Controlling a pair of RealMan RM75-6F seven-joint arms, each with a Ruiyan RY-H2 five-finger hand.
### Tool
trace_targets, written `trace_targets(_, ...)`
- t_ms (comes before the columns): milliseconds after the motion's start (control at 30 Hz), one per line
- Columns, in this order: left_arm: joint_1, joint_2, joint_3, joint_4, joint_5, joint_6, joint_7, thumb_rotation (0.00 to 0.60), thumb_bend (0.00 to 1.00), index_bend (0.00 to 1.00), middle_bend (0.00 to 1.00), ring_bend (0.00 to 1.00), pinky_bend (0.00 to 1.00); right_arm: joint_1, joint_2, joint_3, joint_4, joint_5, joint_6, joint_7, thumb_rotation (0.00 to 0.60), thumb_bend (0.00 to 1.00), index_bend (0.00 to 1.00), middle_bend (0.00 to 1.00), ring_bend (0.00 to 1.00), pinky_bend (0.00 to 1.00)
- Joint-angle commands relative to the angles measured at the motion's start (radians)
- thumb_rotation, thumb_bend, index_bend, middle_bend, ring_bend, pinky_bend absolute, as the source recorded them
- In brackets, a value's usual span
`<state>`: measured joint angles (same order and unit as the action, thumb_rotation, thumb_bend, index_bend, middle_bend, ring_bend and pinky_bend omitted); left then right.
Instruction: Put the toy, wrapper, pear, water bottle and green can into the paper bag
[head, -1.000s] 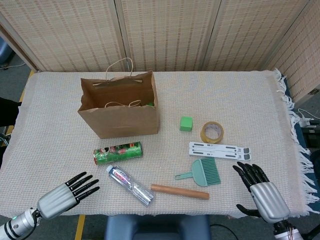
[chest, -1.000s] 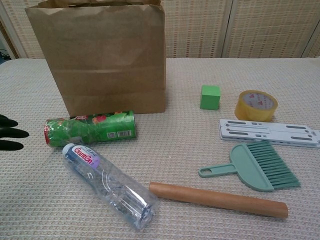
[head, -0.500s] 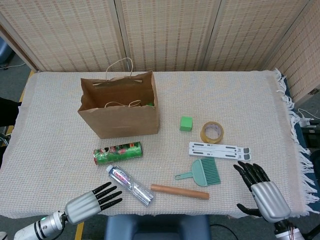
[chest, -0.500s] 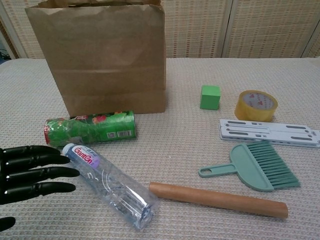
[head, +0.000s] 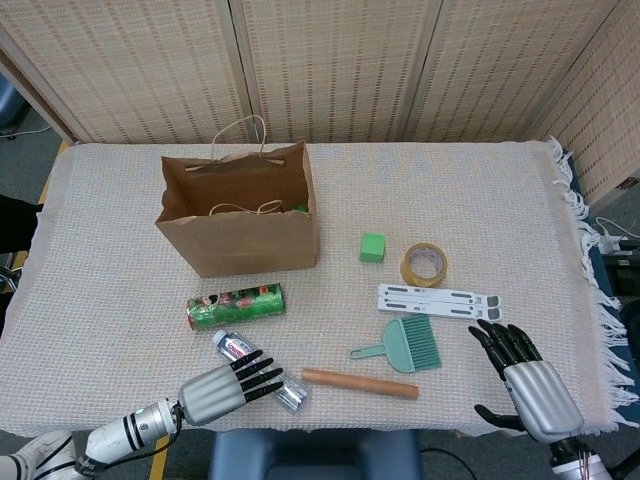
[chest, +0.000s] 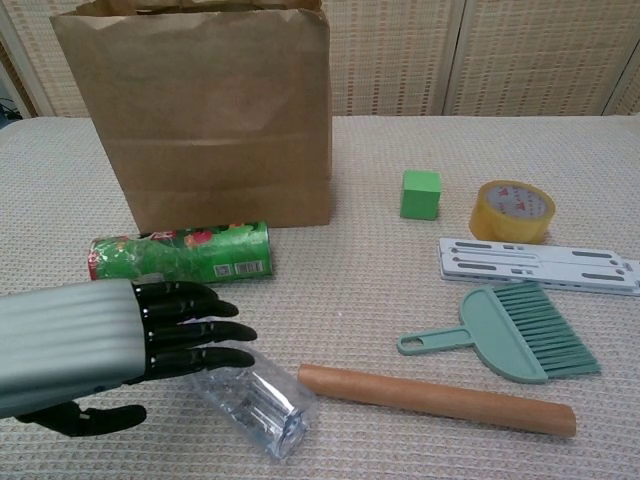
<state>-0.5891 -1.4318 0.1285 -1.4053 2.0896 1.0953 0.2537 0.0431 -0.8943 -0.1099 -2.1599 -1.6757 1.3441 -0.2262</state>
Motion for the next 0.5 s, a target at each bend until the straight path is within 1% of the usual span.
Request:
trace_targets(33,-0.024,-0.026,-0.011,0.001,-0.015,-0.028,0.017,0.600,0.39,0.00,0.00,0.00,0.09,0.001,0.001,0.001,0.000,0.003,0.000,0.002,0.600,0.05,0.00,0.00,0.00,0.00)
trace_targets(267,-0.060,-0.073,-0.011,0.037,-0.047,-0.083,0.042,0.600,0.39,0.00,0.00,0.00,0.09,0.003,0.007,0.008,-0.004,0.013,0.003,0.009,0.600,0.05,0.00,0.00,0.00,0.00)
trace_targets(500,-0.090,-0.111,-0.022,0.056,-0.091,-0.126,0.059,0.600,0.39,0.00,0.00,0.00,0.11,0.007,0.009,0.011,-0.006,0.024,-0.002,0.007,0.600,0.05,0.00,0.00,0.00,0.00)
